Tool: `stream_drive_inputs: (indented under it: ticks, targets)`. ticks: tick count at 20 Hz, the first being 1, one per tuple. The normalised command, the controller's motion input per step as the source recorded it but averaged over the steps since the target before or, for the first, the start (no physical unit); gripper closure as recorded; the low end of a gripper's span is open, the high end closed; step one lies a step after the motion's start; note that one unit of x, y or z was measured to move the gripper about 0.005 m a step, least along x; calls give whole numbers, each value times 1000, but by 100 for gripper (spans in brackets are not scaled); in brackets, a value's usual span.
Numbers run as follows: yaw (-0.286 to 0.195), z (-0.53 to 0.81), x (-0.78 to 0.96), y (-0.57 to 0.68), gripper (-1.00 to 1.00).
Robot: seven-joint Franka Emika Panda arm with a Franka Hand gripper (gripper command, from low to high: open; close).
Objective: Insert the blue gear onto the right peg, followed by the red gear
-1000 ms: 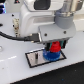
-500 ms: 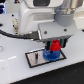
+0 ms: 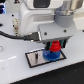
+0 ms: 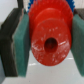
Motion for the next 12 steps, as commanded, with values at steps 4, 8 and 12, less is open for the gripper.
stream_drive_inputs:
  ticks: [4, 8, 12]
  targets:
    - [0, 64, 219, -40, 100]
    - [0, 356, 255, -20, 100]
    - [0, 74, 170, -5, 100]
